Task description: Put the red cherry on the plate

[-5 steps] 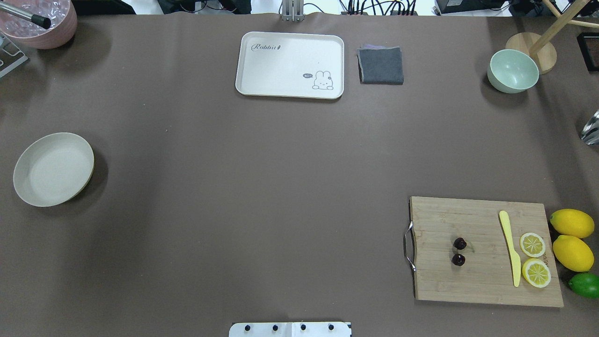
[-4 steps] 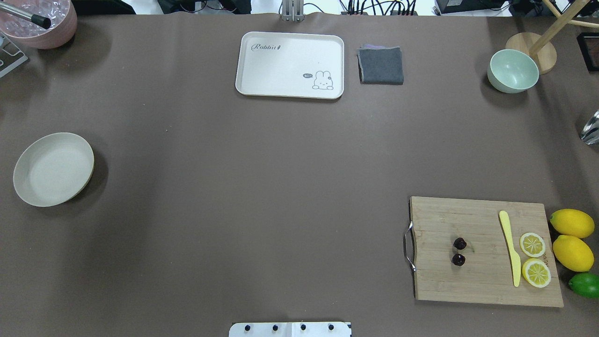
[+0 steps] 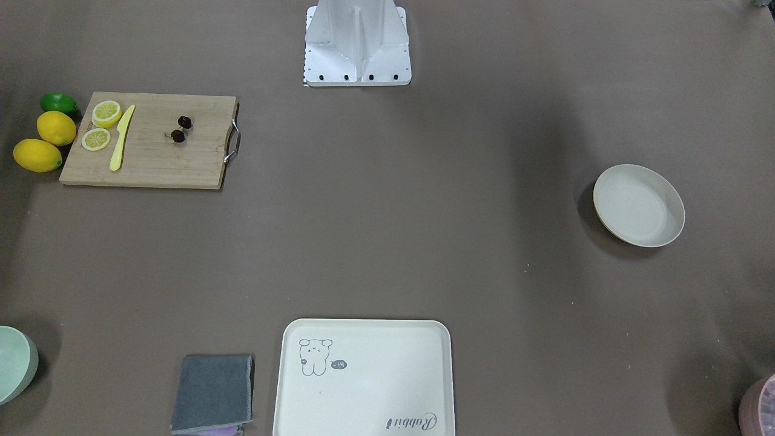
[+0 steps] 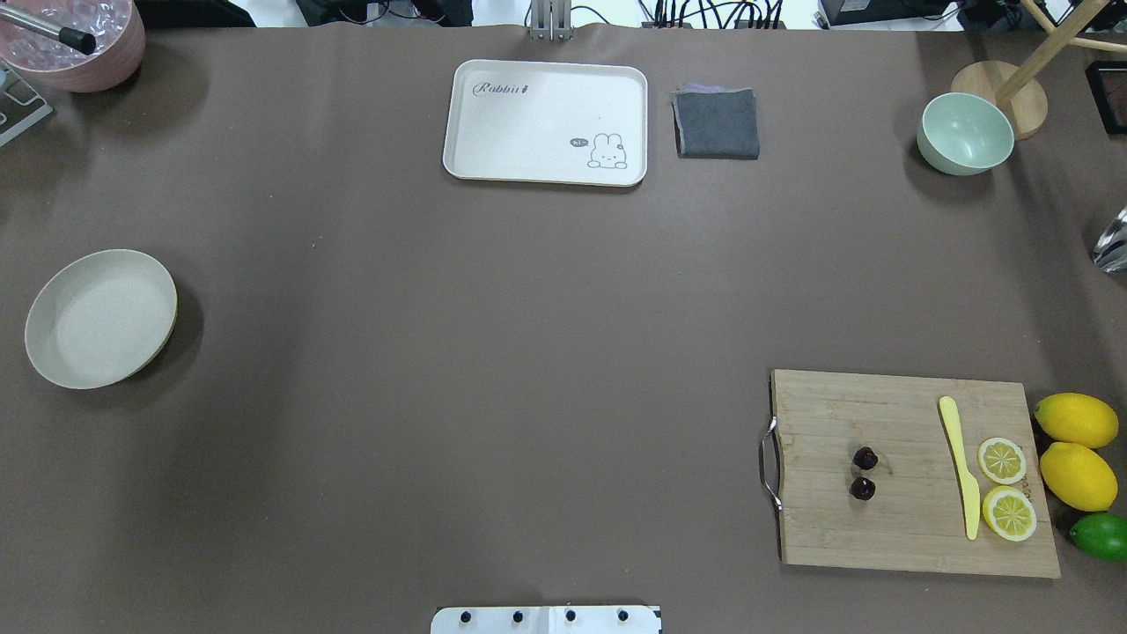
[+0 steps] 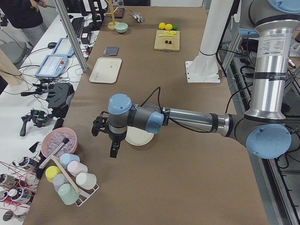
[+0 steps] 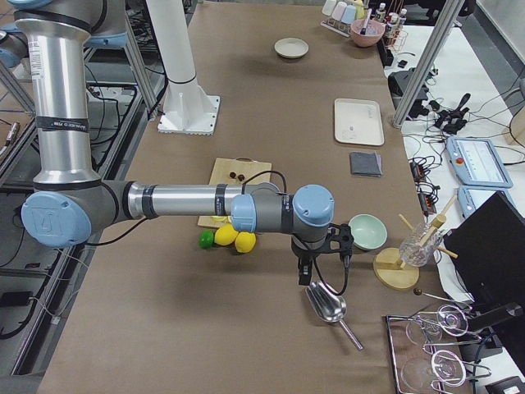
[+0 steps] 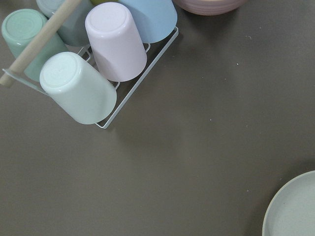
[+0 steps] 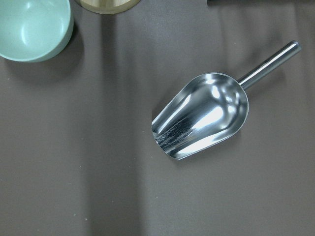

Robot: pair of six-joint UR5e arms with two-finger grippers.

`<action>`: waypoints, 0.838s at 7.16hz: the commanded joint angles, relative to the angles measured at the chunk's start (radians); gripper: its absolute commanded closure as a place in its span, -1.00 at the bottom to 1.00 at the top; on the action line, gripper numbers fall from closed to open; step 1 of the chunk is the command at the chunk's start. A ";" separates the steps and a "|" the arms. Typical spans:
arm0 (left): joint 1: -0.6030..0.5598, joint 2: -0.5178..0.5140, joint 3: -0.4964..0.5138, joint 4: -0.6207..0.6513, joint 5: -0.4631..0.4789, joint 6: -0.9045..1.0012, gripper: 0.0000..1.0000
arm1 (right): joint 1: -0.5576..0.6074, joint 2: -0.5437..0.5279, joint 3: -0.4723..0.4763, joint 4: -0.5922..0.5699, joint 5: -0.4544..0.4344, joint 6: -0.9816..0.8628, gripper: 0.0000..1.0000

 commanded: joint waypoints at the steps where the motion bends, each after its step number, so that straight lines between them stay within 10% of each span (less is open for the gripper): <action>1: 0.000 0.003 0.001 0.000 0.000 -0.003 -0.95 | 0.000 -0.001 0.002 0.000 0.000 -0.001 -1.00; 6: 0.000 0.001 0.007 0.000 -0.001 -0.006 -0.96 | 0.000 0.006 -0.001 0.000 -0.001 0.001 -1.00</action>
